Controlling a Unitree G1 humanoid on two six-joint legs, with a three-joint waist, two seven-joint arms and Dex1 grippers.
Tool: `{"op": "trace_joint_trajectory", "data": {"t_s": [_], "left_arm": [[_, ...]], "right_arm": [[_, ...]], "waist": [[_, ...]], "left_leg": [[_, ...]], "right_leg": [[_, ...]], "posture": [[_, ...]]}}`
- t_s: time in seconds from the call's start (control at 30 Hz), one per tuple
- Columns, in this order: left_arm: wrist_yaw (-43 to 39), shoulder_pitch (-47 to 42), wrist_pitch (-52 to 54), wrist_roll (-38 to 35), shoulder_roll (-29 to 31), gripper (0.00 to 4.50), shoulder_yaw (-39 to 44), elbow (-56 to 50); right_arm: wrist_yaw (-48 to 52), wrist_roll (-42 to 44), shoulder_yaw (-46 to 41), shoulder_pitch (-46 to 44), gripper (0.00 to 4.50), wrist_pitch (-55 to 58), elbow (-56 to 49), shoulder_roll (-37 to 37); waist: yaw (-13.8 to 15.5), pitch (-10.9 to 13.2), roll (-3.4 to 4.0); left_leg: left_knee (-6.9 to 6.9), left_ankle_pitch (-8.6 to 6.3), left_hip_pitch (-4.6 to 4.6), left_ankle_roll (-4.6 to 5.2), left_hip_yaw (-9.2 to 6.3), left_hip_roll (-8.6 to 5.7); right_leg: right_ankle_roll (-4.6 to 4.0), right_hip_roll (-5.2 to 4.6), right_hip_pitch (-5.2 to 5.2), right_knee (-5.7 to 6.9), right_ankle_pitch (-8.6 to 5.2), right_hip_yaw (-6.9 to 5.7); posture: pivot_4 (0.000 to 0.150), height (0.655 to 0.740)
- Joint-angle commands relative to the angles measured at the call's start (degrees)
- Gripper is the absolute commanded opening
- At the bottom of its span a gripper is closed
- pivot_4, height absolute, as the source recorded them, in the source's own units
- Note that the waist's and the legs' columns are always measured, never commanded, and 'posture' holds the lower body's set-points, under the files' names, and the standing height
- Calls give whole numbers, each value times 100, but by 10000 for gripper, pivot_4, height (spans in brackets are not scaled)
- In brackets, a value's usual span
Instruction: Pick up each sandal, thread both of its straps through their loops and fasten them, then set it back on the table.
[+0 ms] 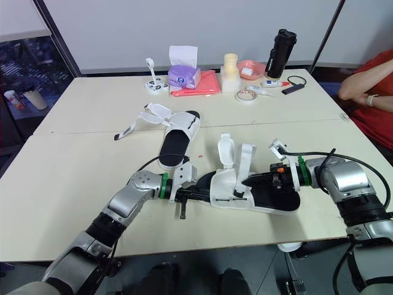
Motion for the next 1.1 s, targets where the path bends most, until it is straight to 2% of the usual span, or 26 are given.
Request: {"op": "trace_joint_trajectory", "data": {"t_s": [0.03,0.1,0.13,0.2,0.3,0.63,0.8,0.9,1.0,1.1], "left_arm": [[86,90,58,95,20,0,-9,75],[91,105,61,90,27,0,-1,67],[96,113,65,87,30,0,3,63],[122,141,93,70,26,0,17,40],[151,168,121,58,16,0,32,14],[214,159,166,42,-64,0,91,46],[212,128,138,52,-98,0,96,122],[213,112,105,64,-124,0,93,175],[217,102,84,70,-145,0,96,204],[220,99,56,78,-163,0,99,230]], "right_arm": [[-296,462,-646,100,321,402,-304,177],[-515,574,-918,212,321,483,-436,285],[-645,618,-1040,280,2704,514,-534,331],[-887,718,-1272,562,9092,566,-962,357],[-1230,898,-1520,820,23261,760,-1471,402],[-2492,1641,-2027,1687,23261,1387,-3075,842],[-2950,1774,-2014,1868,23261,1436,-3337,1028],[-3234,1674,-1997,1890,14719,1292,-3302,1155],[-3336,1615,-1958,1886,160,1194,-3235,1171],[-3313,1641,-1928,1847,160,1146,-3144,1137]], "waist": [[5,0,0],[18,0,0],[18,0,-1],[26,0,0],[10,0,1],[13,0,1],[22,0,0],[26,0,0],[27,0,0],[29,0,0]], "left_leg": [[0,0,0,0,-1,0],[0,0,0,0,-1,0],[0,0,0,0,-1,0],[-1,0,0,0,0,0],[-3,0,0,0,0,0],[-3,0,0,0,-1,0],[-1,0,0,0,-1,0],[-2,0,0,0,-1,0],[-1,0,0,0,0,-1],[-1,0,0,0,-1,-1]], "right_leg": [[0,0,0,0,0,0],[0,-1,0,0,0,0],[0,-1,1,0,0,0],[0,-1,0,0,0,0],[0,-1,-1,0,0,1],[0,0,1,-1,0,1],[0,-1,2,-1,0,1],[0,-1,2,-1,0,0],[0,-2,3,-2,0,1],[0,-2,4,-2,0,0]], "posture": [[1500,7400],[1500,7400],[1500,7400],[1500,7400],[1500,7400],[1500,7400],[1500,7400],[1500,7400],[1500,7400],[1500,7400]]}}
